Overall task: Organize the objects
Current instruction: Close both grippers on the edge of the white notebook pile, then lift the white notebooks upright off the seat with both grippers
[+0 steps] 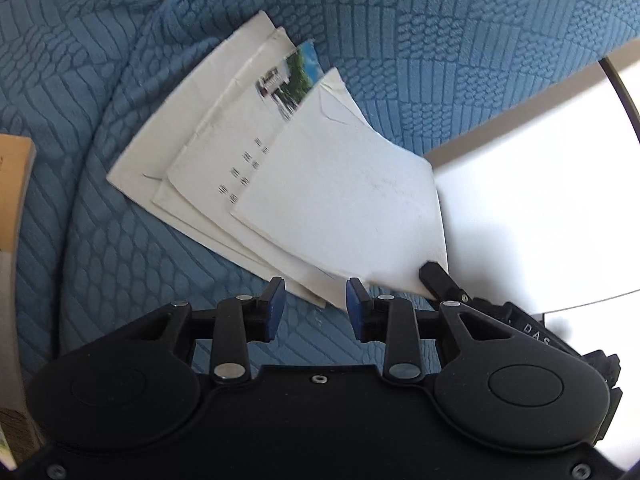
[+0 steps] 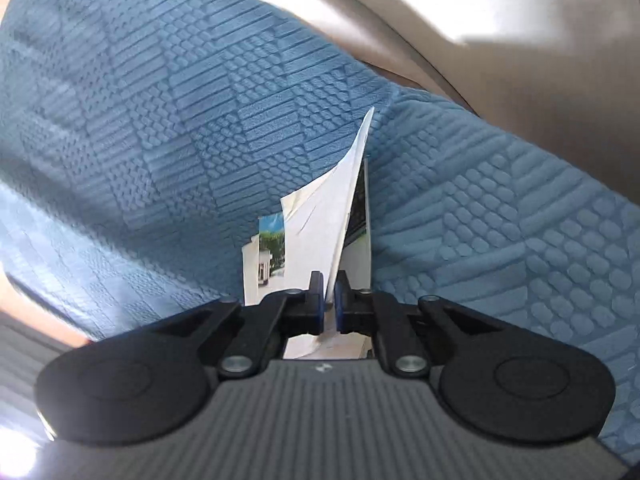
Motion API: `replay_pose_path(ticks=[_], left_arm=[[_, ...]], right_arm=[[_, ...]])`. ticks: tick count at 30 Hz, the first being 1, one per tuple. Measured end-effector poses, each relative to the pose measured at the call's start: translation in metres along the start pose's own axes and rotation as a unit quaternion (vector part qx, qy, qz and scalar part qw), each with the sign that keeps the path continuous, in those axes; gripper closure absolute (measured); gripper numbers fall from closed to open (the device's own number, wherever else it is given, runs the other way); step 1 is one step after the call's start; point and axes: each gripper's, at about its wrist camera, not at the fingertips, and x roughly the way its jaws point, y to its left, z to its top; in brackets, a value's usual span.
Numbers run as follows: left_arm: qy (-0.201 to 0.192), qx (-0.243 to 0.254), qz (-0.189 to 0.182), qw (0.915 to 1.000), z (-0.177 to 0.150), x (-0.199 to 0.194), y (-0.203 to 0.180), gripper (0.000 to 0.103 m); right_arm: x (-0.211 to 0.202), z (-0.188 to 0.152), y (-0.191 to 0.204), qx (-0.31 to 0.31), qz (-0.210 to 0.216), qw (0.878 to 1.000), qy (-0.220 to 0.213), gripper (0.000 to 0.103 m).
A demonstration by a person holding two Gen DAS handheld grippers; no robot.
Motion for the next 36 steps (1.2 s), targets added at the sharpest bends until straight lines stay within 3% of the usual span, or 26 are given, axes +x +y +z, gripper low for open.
replay_pose_path(ticks=[2, 6, 10, 15, 20, 23, 26, 28, 32, 36], left_arm=[[0.000, -0.005, -0.015, 0.9999, -0.004, 0.002, -0.003, 0.061], [0.000, -0.031, -0.047, 0.9984, -0.010, 0.006, -0.010, 0.057], [-0.005, -0.076, -0.101, 0.9920, -0.013, 0.010, -0.010, 0.045], [-0.011, -0.187, -0.137, 0.9727, -0.014, 0.024, 0.012, 0.037], [-0.003, -0.280, -0.191, 0.9408, -0.019, 0.037, 0.034, 0.036], [-0.004, -0.304, -0.193, 0.9330, -0.020, 0.042, 0.041, 0.037], [-0.005, -0.304, -0.181, 0.9353, -0.018, 0.046, 0.047, 0.044], [-0.001, -0.306, -0.172, 0.9363, -0.014, 0.050, 0.050, 0.056], [-0.015, -0.271, -0.127, 0.9541, -0.016, 0.036, 0.042, 0.086], [-0.028, -0.236, -0.100, 0.9662, -0.015, 0.017, 0.035, 0.096]], right_arm=[[0.002, -0.001, 0.005, -0.006, 0.005, 1.000, 0.005, 0.096], [0.007, -0.003, 0.010, -0.017, 0.004, 1.000, 0.017, 0.096], [0.000, -0.007, 0.008, -0.007, 0.011, 1.000, 0.012, 0.097], [-0.005, -0.008, 0.000, 0.012, 0.015, 1.000, 0.011, 0.097], [-0.015, -0.006, 0.003, 0.019, 0.045, 0.999, 0.008, 0.097], [-0.020, -0.006, 0.007, 0.009, 0.048, 0.999, 0.008, 0.097], [-0.028, -0.006, 0.009, 0.001, 0.048, 0.999, 0.002, 0.097], [-0.030, -0.007, 0.010, -0.007, 0.040, 0.999, -0.001, 0.097], [-0.036, -0.010, 0.019, -0.037, 0.023, 0.999, -0.004, 0.097], [-0.036, -0.020, 0.034, -0.102, -0.032, 0.994, 0.002, 0.096]])
